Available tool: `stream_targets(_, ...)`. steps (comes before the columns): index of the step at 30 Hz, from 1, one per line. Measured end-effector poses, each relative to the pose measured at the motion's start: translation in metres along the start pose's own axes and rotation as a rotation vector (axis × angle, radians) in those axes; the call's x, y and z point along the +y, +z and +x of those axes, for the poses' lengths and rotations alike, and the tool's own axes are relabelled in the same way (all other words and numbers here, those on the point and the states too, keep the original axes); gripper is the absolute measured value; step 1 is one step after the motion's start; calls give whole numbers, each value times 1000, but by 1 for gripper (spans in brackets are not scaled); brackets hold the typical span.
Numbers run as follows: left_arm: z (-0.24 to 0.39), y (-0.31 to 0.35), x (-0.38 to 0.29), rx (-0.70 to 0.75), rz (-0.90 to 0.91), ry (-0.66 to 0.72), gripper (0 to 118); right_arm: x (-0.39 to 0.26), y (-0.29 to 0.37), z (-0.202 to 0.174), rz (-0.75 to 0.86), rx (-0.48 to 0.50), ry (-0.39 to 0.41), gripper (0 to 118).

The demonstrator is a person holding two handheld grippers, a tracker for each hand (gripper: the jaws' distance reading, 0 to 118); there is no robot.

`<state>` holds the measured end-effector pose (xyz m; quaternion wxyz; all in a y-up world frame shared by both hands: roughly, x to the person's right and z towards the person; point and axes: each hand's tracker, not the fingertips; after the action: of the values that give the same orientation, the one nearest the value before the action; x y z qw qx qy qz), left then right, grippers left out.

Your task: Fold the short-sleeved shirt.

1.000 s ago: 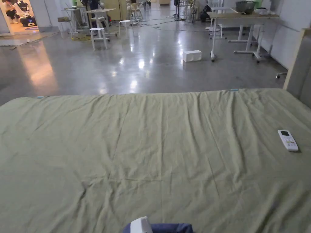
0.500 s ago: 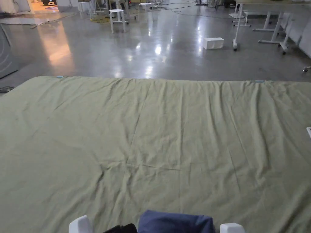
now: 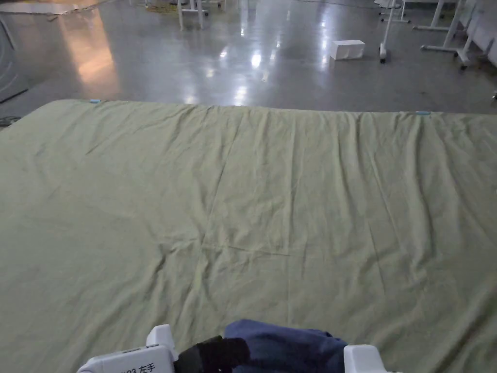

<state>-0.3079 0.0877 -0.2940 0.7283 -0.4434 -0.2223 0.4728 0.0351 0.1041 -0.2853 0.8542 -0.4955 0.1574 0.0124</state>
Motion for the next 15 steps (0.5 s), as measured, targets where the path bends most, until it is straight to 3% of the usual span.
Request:
stream_targets(3,-3,-23,-1,-20,-66,-55,90,-3,1,5,11,21,-24,0)
stream_targets(5,1,-30,-7,-13,-41,-46,62,-5,1,9,17,39,-59,0)
stream_targets(6,3,-34,-10,75,-37,-63,47,-6,1,11,19,47,-70,0)
stream_targets(7,3,-36,-11,103,-32,-83,39,-6,1,12,20,50,-76,0)
stream_targets(11,6,-39,-14,152,-23,-66,34,-8,-1,15,31,68,-101,0)
stream_targets(15,27,-52,-22,268,-52,-258,32,-13,-2,16,50,72,-113,0)
